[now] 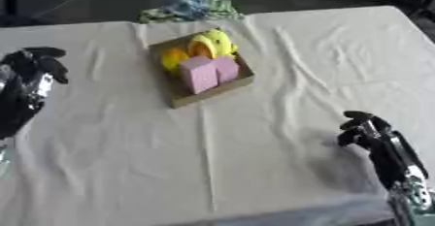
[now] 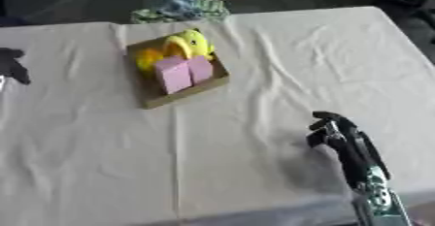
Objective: Pick up objects on the table and place them in the box.
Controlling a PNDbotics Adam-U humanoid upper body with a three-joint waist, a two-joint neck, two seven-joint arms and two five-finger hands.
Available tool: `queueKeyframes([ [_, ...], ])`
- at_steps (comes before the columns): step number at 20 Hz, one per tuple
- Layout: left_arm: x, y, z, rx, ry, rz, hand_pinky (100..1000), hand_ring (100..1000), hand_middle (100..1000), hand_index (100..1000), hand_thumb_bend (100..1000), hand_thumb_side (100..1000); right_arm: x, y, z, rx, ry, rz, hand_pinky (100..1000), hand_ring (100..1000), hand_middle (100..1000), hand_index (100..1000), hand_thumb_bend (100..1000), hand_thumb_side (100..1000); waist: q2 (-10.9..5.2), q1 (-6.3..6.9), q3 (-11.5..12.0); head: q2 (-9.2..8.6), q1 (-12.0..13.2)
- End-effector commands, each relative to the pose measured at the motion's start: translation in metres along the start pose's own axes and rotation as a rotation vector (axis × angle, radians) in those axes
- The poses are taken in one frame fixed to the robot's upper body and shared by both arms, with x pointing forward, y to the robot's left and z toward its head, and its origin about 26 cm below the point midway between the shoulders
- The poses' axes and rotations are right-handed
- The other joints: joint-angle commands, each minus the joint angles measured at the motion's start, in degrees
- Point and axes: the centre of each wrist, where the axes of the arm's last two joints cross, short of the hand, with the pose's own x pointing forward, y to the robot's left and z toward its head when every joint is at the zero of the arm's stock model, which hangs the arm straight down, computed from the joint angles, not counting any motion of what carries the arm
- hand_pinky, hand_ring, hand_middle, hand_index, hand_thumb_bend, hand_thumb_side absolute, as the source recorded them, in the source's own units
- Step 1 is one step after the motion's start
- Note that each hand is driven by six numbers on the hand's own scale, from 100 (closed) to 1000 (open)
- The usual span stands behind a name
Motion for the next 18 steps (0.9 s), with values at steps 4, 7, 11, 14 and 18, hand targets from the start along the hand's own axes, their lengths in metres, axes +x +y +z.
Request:
queueKeyframes([
  [4, -0.008, -0.016, 0.008, -0.016, 0.071, 0.072, 624, 482, 485, 731, 100, 869, 0.010, -0.008, -0.002, -0.016, -0.036, 0.020, 518, 522, 538, 744, 100, 697, -0.52, -0.39, -0.38, -0.20, 0.85],
  [7, -0.012, -0.020, 0.011, -0.034, 0.097, 0.091, 622, 480, 483, 729, 100, 895, 0.012, -0.008, -0.003, -0.023, -0.048, 0.017, 518, 522, 539, 744, 100, 684, -0.41, -0.48, -0.37, -0.20, 1.08],
  [11, -0.018, -0.024, 0.017, -0.058, 0.135, 0.108, 616, 474, 479, 724, 100, 924, 0.016, -0.010, -0.003, -0.026, -0.066, 0.015, 519, 523, 539, 744, 100, 656, -0.48, -0.44, -0.49, -0.20, 1.01],
  [14, -0.021, -0.027, 0.020, -0.078, 0.150, 0.117, 614, 472, 477, 723, 100, 942, 0.020, -0.010, -0.004, -0.026, -0.084, 0.012, 519, 523, 539, 744, 100, 624, -0.49, -0.51, -0.30, -0.20, 1.21],
  [18, -0.022, -0.031, 0.021, -0.093, 0.161, 0.143, 611, 470, 475, 721, 100, 951, 0.025, -0.010, -0.005, -0.024, -0.106, 0.010, 520, 523, 539, 745, 100, 604, -0.64, -0.54, -0.30, -0.20, 1.29],
])
